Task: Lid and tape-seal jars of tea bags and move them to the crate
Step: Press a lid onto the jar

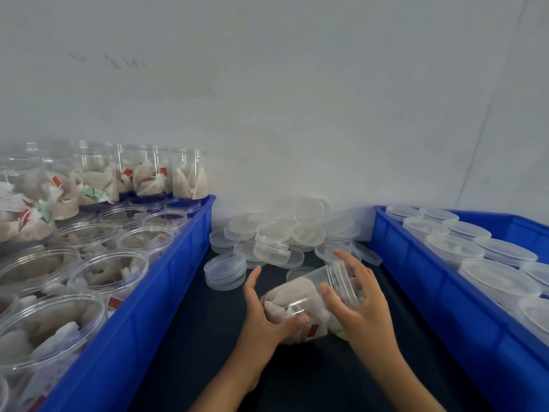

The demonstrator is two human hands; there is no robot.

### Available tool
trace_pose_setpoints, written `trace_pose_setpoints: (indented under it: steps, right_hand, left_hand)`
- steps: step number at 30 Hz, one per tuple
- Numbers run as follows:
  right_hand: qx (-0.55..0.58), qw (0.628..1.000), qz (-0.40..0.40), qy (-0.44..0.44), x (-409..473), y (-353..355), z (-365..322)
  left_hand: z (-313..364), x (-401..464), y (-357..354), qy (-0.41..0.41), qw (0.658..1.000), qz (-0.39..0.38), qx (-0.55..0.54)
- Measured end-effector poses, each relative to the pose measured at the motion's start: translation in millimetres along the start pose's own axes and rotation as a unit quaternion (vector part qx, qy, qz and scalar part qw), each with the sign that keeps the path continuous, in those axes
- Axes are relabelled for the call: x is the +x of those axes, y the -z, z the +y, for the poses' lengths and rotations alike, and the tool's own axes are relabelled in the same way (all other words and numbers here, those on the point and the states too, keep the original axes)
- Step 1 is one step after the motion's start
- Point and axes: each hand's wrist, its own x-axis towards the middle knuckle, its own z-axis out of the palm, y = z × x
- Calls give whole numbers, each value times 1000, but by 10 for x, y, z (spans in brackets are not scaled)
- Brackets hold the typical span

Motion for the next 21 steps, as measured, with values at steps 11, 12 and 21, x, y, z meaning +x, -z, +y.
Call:
trace_pose_setpoints:
  steps: [11,12,21]
  right_hand:
    - [147,988,-9,-37,19,-5,-23]
    - [138,990,-14,-32,17,-15,-14]
    - [52,998,-32,31,-35,-43,78]
  left_hand:
    - [-7,-12,-26,-52,997,-30,-50]
    - [-5,-4,-25,-43,997,-19,-68]
    - [62,28,-22,79,994,2,-75]
